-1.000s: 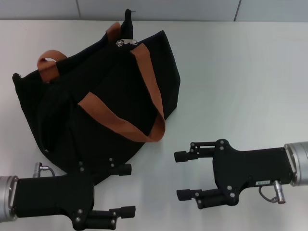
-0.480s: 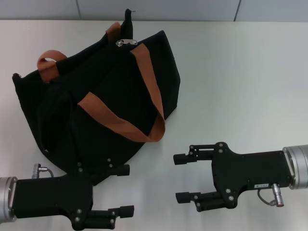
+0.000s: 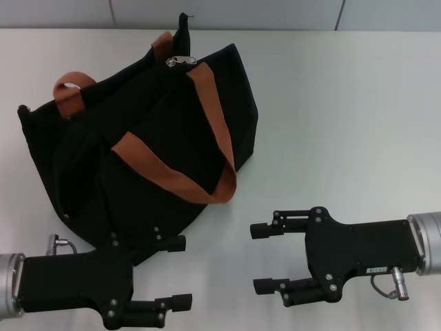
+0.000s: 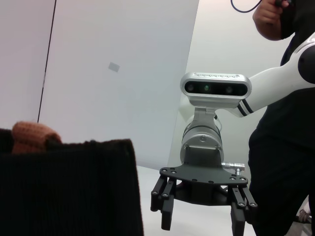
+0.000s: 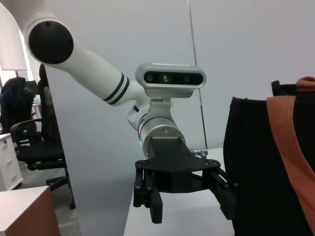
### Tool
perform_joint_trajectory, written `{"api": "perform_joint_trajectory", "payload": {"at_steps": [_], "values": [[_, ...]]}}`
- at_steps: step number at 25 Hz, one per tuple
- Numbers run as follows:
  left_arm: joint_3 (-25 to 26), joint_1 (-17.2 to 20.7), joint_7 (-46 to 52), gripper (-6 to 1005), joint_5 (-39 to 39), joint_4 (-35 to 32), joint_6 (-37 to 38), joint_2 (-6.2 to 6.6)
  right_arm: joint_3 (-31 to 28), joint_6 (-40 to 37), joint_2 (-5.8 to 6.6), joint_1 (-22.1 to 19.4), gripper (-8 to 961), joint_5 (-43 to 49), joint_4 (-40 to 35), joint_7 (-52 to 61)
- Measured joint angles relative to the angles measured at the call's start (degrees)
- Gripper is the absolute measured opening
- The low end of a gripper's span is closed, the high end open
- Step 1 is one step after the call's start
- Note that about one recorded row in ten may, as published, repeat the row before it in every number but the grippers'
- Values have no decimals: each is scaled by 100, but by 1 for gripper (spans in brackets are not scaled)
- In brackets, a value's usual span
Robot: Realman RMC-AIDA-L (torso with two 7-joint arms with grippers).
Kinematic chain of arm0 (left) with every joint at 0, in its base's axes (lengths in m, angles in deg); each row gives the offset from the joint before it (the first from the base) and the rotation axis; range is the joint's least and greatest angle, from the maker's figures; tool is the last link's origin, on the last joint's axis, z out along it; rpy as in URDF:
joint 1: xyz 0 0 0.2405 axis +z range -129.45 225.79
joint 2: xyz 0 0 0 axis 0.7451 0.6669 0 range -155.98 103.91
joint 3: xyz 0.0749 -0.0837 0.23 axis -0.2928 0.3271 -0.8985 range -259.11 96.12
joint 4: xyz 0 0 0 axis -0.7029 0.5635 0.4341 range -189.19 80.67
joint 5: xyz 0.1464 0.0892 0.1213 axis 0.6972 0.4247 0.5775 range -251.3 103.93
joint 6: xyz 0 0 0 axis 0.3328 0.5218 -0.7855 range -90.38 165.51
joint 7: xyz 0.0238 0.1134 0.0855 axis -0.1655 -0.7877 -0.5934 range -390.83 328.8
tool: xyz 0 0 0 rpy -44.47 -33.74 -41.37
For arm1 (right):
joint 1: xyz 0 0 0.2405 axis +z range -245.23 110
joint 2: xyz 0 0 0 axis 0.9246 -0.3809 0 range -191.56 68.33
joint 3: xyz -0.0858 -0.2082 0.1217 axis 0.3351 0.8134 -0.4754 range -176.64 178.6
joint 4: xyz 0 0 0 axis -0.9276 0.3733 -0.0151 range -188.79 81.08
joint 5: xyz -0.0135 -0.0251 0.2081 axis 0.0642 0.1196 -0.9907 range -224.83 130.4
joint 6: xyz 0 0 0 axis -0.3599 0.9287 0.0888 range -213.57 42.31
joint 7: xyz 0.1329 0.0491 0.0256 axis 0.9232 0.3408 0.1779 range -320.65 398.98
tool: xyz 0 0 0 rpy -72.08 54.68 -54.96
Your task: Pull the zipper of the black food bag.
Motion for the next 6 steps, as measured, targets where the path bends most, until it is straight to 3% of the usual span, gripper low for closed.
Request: {"api": "perform_joint_trajectory", "payload": {"at_steps": [6], "values": [[0,0,20,784,0,0,0,0,0,-6,0,-9,727,-2,0,-7]]}}
